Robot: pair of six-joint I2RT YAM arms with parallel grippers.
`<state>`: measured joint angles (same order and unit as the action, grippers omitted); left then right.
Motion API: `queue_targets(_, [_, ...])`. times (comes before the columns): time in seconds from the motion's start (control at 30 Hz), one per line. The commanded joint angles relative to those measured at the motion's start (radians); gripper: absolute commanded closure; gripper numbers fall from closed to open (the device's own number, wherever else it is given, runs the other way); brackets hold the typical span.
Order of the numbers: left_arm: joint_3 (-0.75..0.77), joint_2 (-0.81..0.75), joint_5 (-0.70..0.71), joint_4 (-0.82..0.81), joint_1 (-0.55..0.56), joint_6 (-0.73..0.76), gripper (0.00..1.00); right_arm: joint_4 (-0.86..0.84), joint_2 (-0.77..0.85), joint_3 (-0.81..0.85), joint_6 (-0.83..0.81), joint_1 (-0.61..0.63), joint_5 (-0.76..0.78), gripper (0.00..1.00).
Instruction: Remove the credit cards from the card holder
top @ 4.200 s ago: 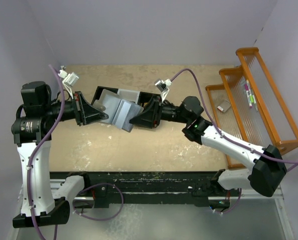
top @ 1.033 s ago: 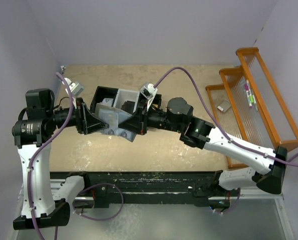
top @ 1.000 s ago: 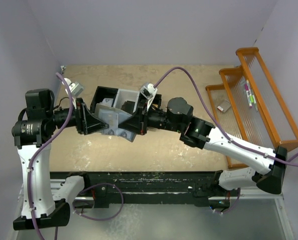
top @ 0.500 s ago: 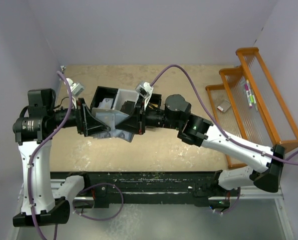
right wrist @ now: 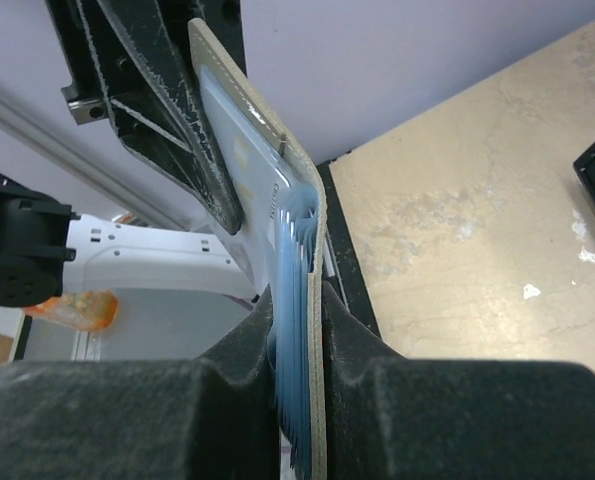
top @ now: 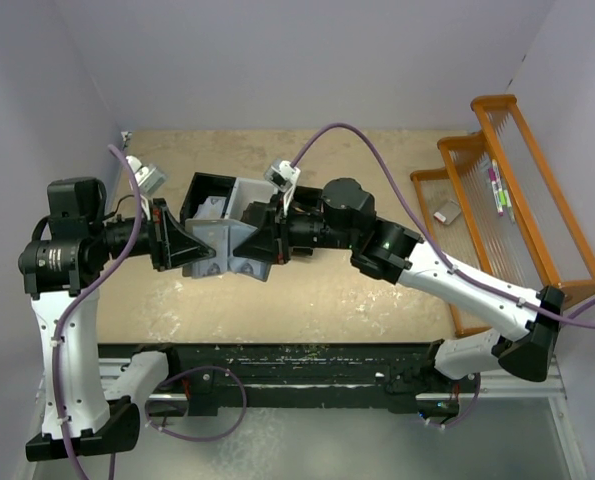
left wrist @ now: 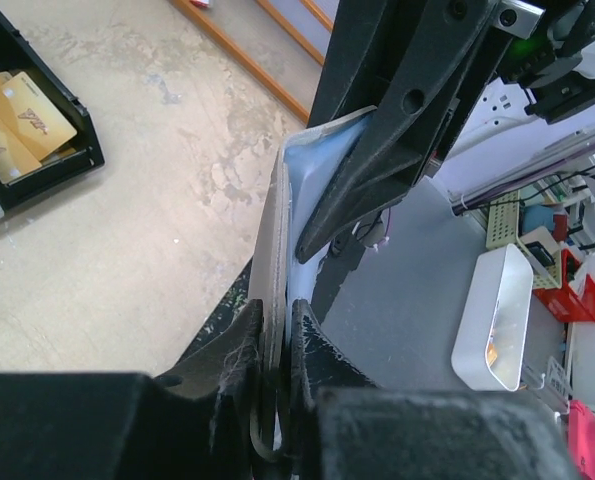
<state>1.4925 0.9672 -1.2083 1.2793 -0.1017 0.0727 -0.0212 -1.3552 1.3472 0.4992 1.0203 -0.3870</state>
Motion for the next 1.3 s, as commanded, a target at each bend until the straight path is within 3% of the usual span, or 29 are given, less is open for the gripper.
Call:
queue_targets(0.0, [0.029, -0.004, -0.051, 0.004, 0.002, 0.002, 0.89, -0.048, 0.013, 0.051, -0.028, -0.017, -0.114, 0.99])
queue_targets(0.17, [-0.002, -0.019, -0.074, -0.040, 0.002, -0.055, 1.00, -0.109, -0.001, 0.049, 0.009, -0.045, -0.207, 0.90])
queue_targets(0.2, [-0.008, -0.018, -0.082, -0.043, 0.002, -0.061, 1.00, -0.124, -0.006, 0.046, 0.020, -0.056, -0.233, 0.84])
queue_targets(0.3, [-0.028, -0.011, -0.103, -0.040, 0.001, -0.072, 1.00, -0.165, -0.015, 0.021, 0.083, -0.123, -0.332, 0.53])
queue_targets(0.47, [-0.035, 0.010, -0.115, -0.034, 0.002, -0.076, 1.00, -0.162, 0.033, -0.032, 0.126, -0.260, -0.358, 0.34])
queue_targets(0.63, [-0.032, 0.021, -0.141, -0.081, 0.002, -0.124, 1.00, 0.109, 0.063, 0.061, -0.025, -0.273, -0.122, 0.32])
queue_targets(0.77, [-0.027, 0.035, -0.122, -0.088, 0.002, -0.120, 1.00, 0.176, 0.135, 0.135, -0.094, -0.273, 0.076, 0.31])
queue_targets(0.9, [-0.035, 0.048, -0.073, -0.115, 0.002, -0.125, 1.00, 0.083, 0.191, 0.141, -0.012, -0.257, 0.055, 0.39])
queue_targets(1.0, [-0.035, 0.060, 0.000, -0.140, 0.002, -0.140, 1.00, -0.079, 0.192, 0.083, 0.085, -0.196, -0.028, 0.42])
queue_targets(1.13, [-0.022, 0.067, 0.052, -0.149, 0.001, -0.140, 1.00, -0.138, 0.096, 0.093, 0.106, -0.054, -0.031, 0.44])
queue_targets(1.27, [0.004, 0.067, 0.019, -0.146, 0.002, -0.131, 1.00, -0.259, 0.013, 0.052, 0.198, -0.029, -0.103, 0.46])
